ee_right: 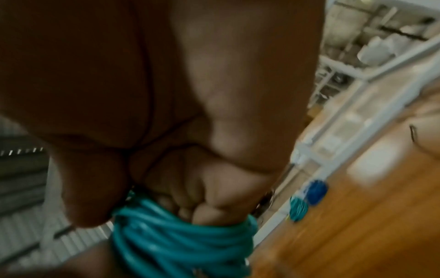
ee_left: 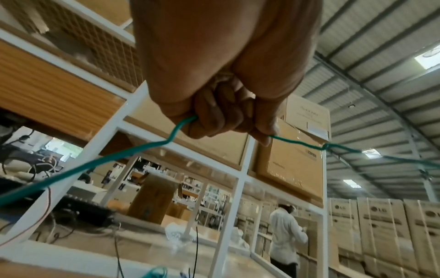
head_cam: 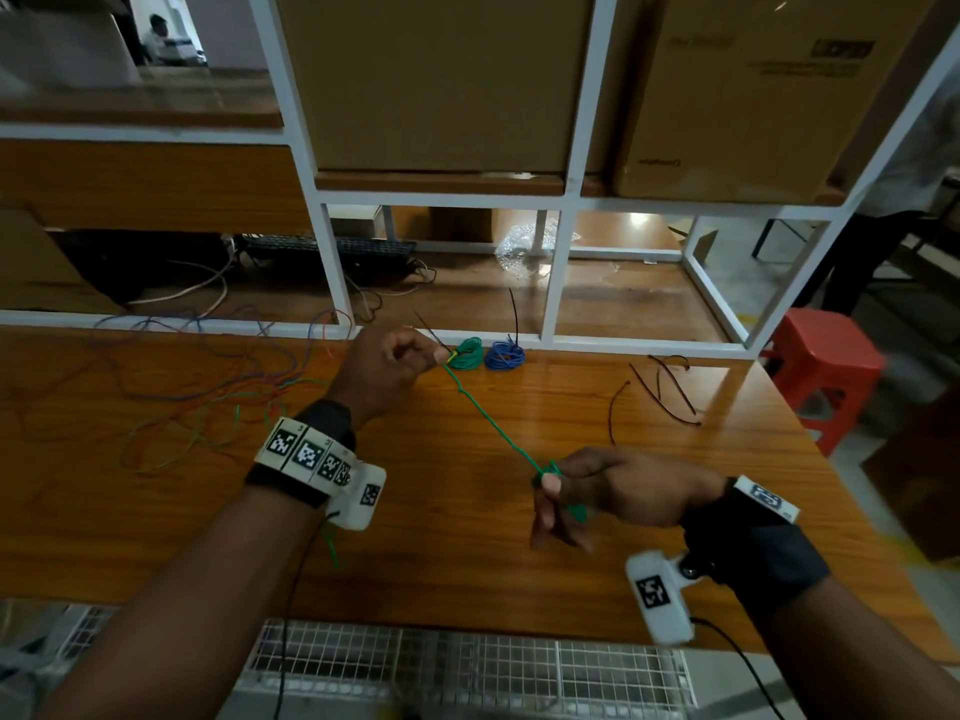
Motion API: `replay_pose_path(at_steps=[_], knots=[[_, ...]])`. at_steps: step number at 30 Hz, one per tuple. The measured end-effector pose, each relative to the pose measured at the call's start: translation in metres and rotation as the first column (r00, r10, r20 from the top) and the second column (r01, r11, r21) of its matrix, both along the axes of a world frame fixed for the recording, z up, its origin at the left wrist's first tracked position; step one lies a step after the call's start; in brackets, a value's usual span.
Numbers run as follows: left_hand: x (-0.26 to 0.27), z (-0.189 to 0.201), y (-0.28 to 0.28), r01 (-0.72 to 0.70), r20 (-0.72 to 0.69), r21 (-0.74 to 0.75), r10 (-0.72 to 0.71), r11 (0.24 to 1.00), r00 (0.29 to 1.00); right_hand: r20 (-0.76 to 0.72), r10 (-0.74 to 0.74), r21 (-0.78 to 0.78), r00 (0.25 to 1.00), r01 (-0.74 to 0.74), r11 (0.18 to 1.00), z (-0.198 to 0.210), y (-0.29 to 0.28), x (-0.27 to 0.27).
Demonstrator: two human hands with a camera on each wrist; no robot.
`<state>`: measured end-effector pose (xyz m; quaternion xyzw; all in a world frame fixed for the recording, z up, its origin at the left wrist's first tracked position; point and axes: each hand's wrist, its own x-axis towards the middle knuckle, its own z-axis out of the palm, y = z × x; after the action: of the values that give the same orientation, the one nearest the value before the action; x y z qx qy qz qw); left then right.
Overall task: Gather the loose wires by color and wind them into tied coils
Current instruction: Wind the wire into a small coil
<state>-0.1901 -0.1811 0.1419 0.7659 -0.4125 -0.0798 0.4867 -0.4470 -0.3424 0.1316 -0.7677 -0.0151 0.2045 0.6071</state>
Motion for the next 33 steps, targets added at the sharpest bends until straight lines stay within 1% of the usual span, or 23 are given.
replay_pose_path(at_steps=[2, 4, 5, 7, 8, 9, 11, 12, 13, 14, 15, 16, 17, 18, 20, 21, 22, 23, 24, 26, 28, 30, 33], knots=[[-0.004, -0.007, -0.01, 0.03, -0.037, -0.018, -0.03, 0.999, 0.999, 0.042, 0.106, 0.253, 0.993, -0.113, 0.961, -0.006, 0.011, 0.002], [-0.014, -0.011, -0.02, 0.05, -0.098, -0.054, -0.055, 0.997, 0.994, 0.102, 0.13, 0.532, 0.986, -0.164, 0.831, -0.007, 0.025, 0.009], [-0.02, -0.012, -0.024, 0.075, -0.14, -0.07, -0.084, 0.995, 0.987, 0.14, 0.105, 0.65, 0.985, -0.171, 0.74, -0.003, 0.032, 0.014], [-0.036, -0.018, -0.028, 0.118, -0.31, -0.05, -0.128, 0.992, 0.942, 0.229, -0.012, 0.808, 0.973, -0.183, 0.56, 0.012, 0.04, 0.023], [-0.045, -0.023, -0.028, 0.148, -0.348, -0.027, -0.148, 0.989, 0.926, 0.273, -0.093, 0.842, 0.957, -0.191, 0.504, 0.021, 0.041, 0.028], [-0.053, -0.031, -0.029, 0.173, -0.317, -0.027, -0.173, 0.985, 0.933, 0.303, -0.182, 0.865, 0.935, -0.19, 0.464, 0.03, 0.04, 0.033], [-0.068, -0.044, -0.029, 0.193, -0.273, -0.049, -0.199, 0.98, 0.941, 0.271, -0.398, 0.905, 0.877, -0.091, 0.416, 0.044, 0.033, 0.045], [-0.075, -0.048, -0.027, 0.207, -0.289, -0.074, -0.22, 0.976, 0.932, 0.241, -0.524, 0.905, 0.817, 0.006, 0.426, 0.049, 0.028, 0.051], [-0.08, -0.052, -0.024, 0.225, -0.299, -0.086, -0.24, 0.971, 0.924, 0.249, -0.657, 0.864, 0.712, 0.143, 0.483, 0.049, 0.02, 0.056], [-0.081, -0.055, -0.02, 0.238, -0.296, -0.082, -0.252, 0.968, 0.921, 0.312, -0.754, 0.76, 0.578, 0.324, 0.563, 0.045, 0.011, 0.062], [-0.083, -0.056, -0.016, 0.257, -0.28, -0.074, -0.267, 0.964, 0.922, 0.428, -0.782, 0.577, 0.453, 0.53, 0.622, 0.039, 0.004, 0.065], [-0.081, -0.059, -0.011, 0.265, -0.257, -0.049, -0.268, 0.963, 0.928, 0.545, -0.743, 0.343, 0.388, 0.706, 0.62, 0.032, -0.002, 0.067], [-0.079, -0.058, -0.006, 0.27, -0.254, -0.038, -0.27, 0.962, 0.929, 0.621, -0.678, 0.132, 0.393, 0.801, 0.585, 0.023, -0.006, 0.068], [-0.077, -0.057, -0.001, 0.257, -0.246, -0.014, -0.253, 0.966, 0.936, 0.66, -0.616, -0.021, 0.43, 0.83, 0.558, 0.017, -0.008, 0.068], [-0.072, -0.051, 0.007, 0.234, -0.192, 0.051, -0.221, 0.971, 0.956, 0.684, -0.484, -0.27, 0.546, 0.806, 0.527, 0.003, -0.009, 0.067], [-0.07, -0.047, 0.011, 0.225, -0.148, 0.096, -0.21, 0.97, 0.967, 0.664, -0.391, -0.43, 0.637, 0.753, 0.497, -0.004, -0.009, 0.068], [-0.068, -0.041, 0.016, 0.22, -0.094, 0.14, -0.208, 0.965, 0.974, 0.595, -0.288, -0.59, 0.75, 0.651, 0.477, -0.01, -0.009, 0.068], [-0.066, -0.034, 0.021, 0.211, -0.04, 0.181, -0.207, 0.961, 0.977, 0.48, -0.204, -0.717, 0.853, 0.516, 0.469, -0.017, -0.007, 0.067], [-0.062, -0.028, 0.028, 0.197, 0.011, 0.214, -0.204, 0.957, 0.979, 0.349, -0.156, -0.78, 0.924, 0.379, 0.498, -0.022, -0.003, 0.066], [-0.053, -0.016, 0.04, 0.156, 0.09, 0.262, -0.185, 0.952, 0.979, 0.202, -0.103, -0.728, 0.974, 0.22, 0.649, -0.027, 0.002, 0.058], [-0.045, -0.006, 0.048, 0.135, 0.114, 0.279, -0.172, 0.951, 0.978, 0.147, -0.088, -0.624, 0.985, 0.161, 0.764, -0.021, 0.012, 0.048], [-0.039, 0.002, 0.049, 0.167, 0.09, 0.28, -0.199, 0.945, 0.976, 0.098, -0.039, -0.585, 0.994, 0.089, 0.806, -0.014, 0.021, 0.044], [-0.04, 0.014, 0.041, 0.298, 0.088, 0.264, -0.33, 0.918, 0.94, 0.001, 0.061, -0.599, 0.998, -0.048, 0.799, -0.008, 0.026, 0.046]])
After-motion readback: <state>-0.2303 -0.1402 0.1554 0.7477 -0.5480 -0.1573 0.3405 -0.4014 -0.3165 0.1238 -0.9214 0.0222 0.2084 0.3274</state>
